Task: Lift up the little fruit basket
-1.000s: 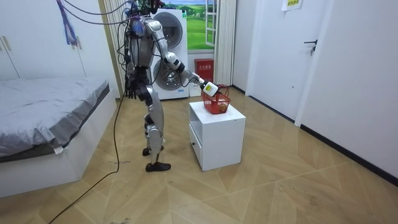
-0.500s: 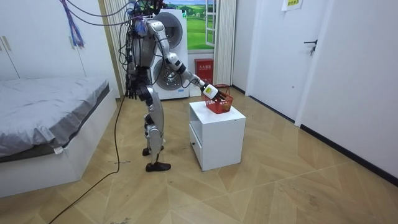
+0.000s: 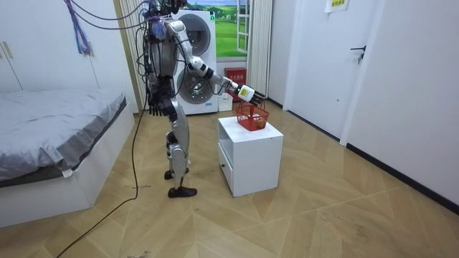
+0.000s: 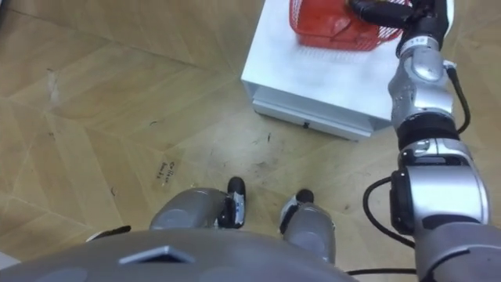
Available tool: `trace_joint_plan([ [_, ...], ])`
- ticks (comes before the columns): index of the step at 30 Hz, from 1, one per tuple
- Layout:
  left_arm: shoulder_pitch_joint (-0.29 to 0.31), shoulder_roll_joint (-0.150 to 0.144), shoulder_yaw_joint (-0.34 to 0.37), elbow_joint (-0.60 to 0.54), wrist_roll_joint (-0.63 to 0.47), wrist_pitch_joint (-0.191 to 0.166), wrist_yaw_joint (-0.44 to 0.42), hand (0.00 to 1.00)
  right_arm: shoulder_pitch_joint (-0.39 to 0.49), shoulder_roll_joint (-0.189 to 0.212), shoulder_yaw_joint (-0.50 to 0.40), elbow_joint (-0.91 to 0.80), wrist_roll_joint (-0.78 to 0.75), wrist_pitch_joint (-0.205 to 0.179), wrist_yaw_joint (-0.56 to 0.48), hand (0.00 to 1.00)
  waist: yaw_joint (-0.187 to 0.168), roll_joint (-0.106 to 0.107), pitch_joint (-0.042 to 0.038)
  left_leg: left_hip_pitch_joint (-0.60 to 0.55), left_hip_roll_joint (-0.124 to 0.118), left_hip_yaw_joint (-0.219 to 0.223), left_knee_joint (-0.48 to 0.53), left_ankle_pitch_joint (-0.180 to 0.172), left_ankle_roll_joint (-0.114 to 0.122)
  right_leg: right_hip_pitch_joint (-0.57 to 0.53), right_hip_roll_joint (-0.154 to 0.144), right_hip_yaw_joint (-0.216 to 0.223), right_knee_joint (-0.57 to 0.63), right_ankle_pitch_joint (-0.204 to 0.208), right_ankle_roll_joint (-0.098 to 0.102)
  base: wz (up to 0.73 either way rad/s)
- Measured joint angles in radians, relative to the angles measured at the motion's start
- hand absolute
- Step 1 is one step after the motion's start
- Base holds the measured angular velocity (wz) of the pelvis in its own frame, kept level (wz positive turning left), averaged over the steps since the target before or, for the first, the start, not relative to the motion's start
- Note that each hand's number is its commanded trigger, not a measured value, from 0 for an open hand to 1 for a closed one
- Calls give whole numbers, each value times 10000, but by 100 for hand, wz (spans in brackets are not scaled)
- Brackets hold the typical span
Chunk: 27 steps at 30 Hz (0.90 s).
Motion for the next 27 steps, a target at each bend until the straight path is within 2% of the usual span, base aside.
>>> trace_joint_plan([
  [3, 15, 11, 5, -128, 13, -3, 176, 0, 527, 1, 102, -1197, -73, -8, -6, 0, -210, -156, -50, 198, 26, -13, -99, -10, -16, 275, 74, 2, -255, 65, 22, 1],
  [8, 19, -5, 348, -412, 477, -3, 278, 0, 1308, 2, 109, -3137, -105, 16, 86, 0, -374, -268, -42, 633, 61, 82, -342, -36, -68, 618, 164, 27, -491, 126, 21, -9],
  [10, 12, -45, 707, -419, 482, 55, 296, 0, 1782, 4, 114, -4101, -148, 45, 110, 0, -457, -307, -41, 886, 74, 121, -480, -42, -98, 842, 201, 5, -610, 126, 21, -7],
  [13, 15, -48, 816, -420, 485, 49, 464, 0, 2382, 121, 113, -5032, -800, 76, 258, 0, -640, -358, -37, 1178, 90, 144, -602, -63, -132, 1125, 244, 10, -713, 126, 21, -2],
  [15, 9, -47, 946, -442, 485, 48, 546, 0, 2518, 287, 106, -5159, -1098, 80, 410, 0, -772, -406, -35, 1317, 105, 178, -622, -88, -168, 1307, 284, 19, -855, 129, 21, -5],
  [20, -112, -123, 1164, -828, 460, 29, 576, 0, 3467, 399, 98, -5885, -1356, 117, 534, 0, -879, -412, -46, 1509, 99, 296, -712, -110, -202, 1426, 353, 154, -933, 131, 17, -8],
  [27, -314, -491, 1159, -980, 368, -375, 850, 0, 4880, 928, 250, -5411, -2230, 87, 552, 0, -938, -335, -49, 2135, 158, 664, -981, -162, -285, 1763, 488, 557, -1025, 142, -2, -17],
])
